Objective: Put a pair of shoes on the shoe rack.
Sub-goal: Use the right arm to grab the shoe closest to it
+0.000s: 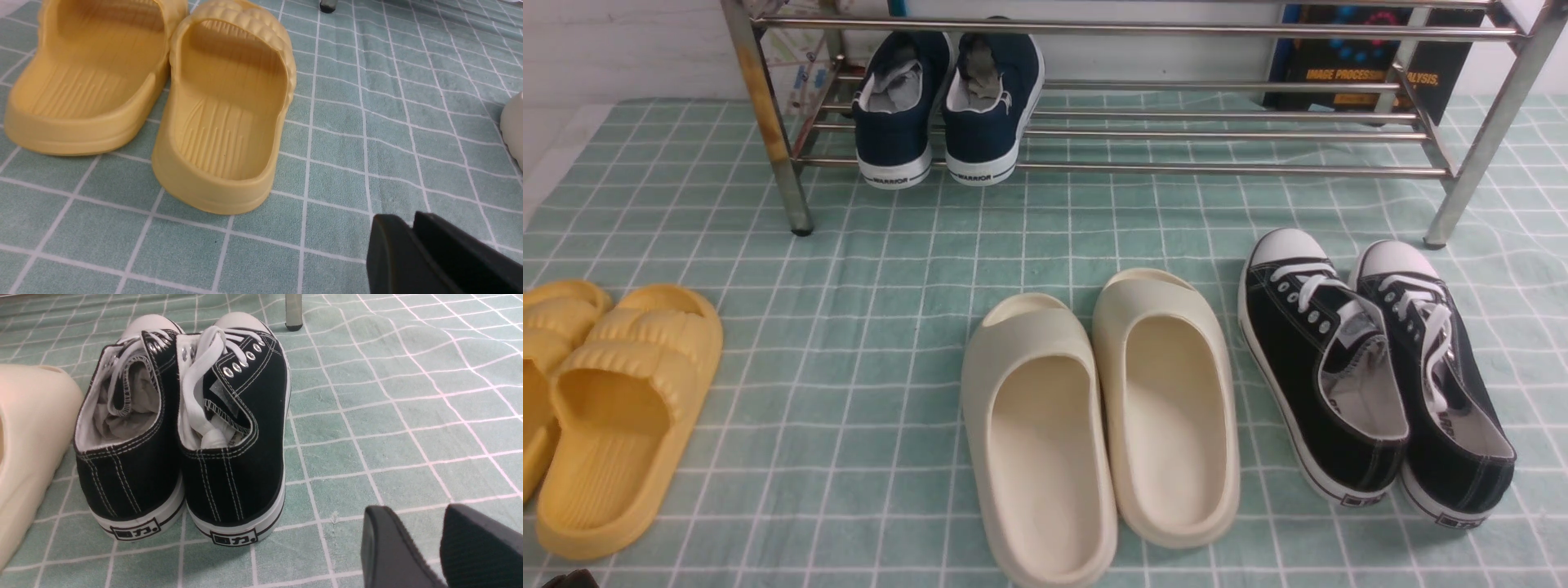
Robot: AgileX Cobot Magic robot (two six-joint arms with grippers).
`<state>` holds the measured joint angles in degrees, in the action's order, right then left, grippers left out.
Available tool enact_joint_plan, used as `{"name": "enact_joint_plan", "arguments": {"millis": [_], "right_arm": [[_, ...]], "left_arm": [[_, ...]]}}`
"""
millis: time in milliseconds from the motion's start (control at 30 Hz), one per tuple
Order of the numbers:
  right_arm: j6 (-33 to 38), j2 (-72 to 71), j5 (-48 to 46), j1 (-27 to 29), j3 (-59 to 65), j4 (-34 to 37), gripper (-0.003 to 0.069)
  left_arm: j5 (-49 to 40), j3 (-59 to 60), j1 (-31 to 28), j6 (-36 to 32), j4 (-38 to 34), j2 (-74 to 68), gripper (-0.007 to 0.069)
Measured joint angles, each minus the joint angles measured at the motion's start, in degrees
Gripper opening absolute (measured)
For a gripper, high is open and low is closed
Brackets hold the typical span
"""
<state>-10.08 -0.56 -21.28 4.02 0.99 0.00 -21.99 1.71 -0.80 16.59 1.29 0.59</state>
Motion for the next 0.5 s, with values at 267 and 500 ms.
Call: {"name": "enact_joint_plan", "arguments": {"millis": [267, 500], "right_arm": [[-8.04, 0.00, 2.97, 0.00, 0.44, 18.38, 0.0239], [-17.15, 0.00, 3.79, 0.00, 0.44, 36.22, 0.0239]], "left_arm": [[0.00, 0.00, 0.00, 0.00, 0.00, 0.00, 0.0085], [0.00, 0.00, 0.00, 0.00, 0.00, 0.00, 0.0092]]}}
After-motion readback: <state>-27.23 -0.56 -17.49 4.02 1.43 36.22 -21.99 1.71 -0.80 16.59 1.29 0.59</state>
